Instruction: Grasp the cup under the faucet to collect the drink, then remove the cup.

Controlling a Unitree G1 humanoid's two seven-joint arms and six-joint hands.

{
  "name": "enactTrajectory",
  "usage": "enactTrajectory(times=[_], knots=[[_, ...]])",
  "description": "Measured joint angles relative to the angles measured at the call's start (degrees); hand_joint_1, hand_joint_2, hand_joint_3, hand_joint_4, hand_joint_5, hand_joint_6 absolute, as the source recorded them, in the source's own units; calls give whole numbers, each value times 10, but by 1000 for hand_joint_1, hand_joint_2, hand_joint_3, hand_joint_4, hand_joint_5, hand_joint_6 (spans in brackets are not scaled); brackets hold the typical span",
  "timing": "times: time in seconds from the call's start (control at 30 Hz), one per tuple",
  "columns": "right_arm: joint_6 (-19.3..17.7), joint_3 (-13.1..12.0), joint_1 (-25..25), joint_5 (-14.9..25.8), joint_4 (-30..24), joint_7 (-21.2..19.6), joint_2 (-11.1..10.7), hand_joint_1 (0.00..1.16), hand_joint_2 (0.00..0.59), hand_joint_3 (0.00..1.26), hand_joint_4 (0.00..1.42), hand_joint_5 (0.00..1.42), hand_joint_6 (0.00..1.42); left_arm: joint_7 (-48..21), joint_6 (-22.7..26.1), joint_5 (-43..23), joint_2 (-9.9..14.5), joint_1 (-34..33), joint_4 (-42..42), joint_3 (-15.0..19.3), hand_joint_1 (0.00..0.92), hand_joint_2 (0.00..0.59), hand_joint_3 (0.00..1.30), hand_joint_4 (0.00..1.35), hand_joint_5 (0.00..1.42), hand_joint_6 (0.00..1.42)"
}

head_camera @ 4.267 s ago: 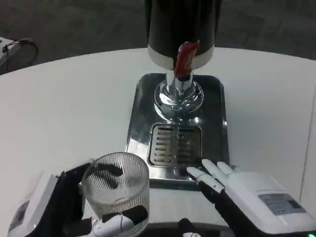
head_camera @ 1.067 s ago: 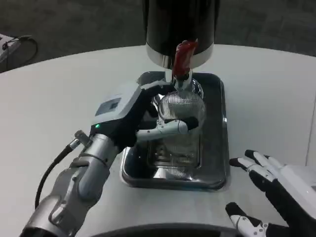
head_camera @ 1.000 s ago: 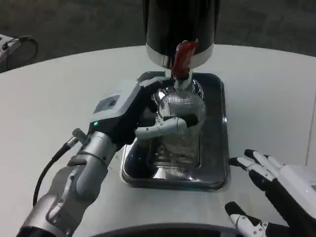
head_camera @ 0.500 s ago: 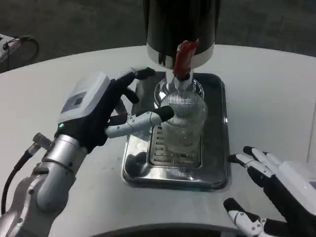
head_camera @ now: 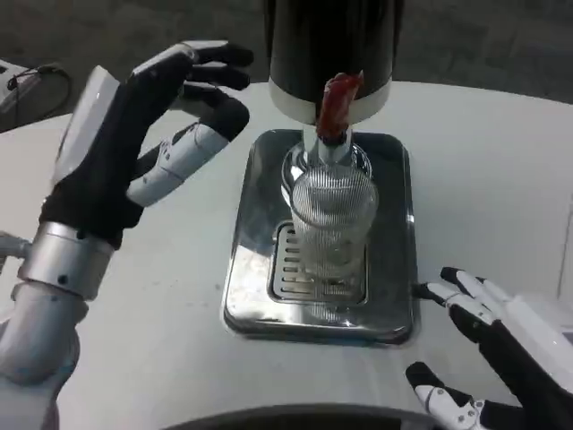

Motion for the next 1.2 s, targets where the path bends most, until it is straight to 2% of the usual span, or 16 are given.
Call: enactTrajectory(times=[0.1, 0.2, 0.43, 0.63, 0.83, 0.97, 1.1, 1.2], knots=[[0, -7, 5, 1, -9, 0, -2, 356, 470, 133, 0, 0, 47, -43, 13, -45, -7, -38, 1, -3, 0, 72, 303, 267, 405, 427], [0, -11, 8, 3, -15, 0, -3, 356, 470, 133, 0, 0, 47, -78, 30, -69, -15, -74, 11, -14, 0, 74, 297, 256, 398, 411], [1, -14, 10, 10, -16, 0, -3, 356, 470, 133, 0, 0, 47, -139, 78, -92, -45, -137, 58, -45, 0, 79, 251, 214, 361, 370], [1, -15, 9, 11, -16, 0, -3, 356, 470, 133, 0, 0, 47, -196, 97, -98, -47, -181, 112, -54, 0, 80, 247, 210, 360, 369], [2, -14, 9, 11, -16, 0, -3, 356, 470, 133, 0, 0, 47, -259, 107, -112, -40, -201, 159, -62, 0, 75, 246, 210, 359, 371], [6, -15, 4, 15, -16, 0, -3, 356, 470, 133, 0, 0, 47, -286, 108, -111, -23, -217, 170, -67, 0, 68, 246, 203, 350, 371], [11, -15, 1, 26, -16, 0, -3, 356, 470, 134, 0, 0, 43, -296, 104, -101, -13, -221, 170, -73, 0, 62, 225, 168, 294, 241], [18, -15, 1, 35, -16, 0, -3, 356, 470, 134, 0, 0, 39, -299, 83, -69, 5, -227, 168, -93, 0, 63, 215, 152, 280, 223]])
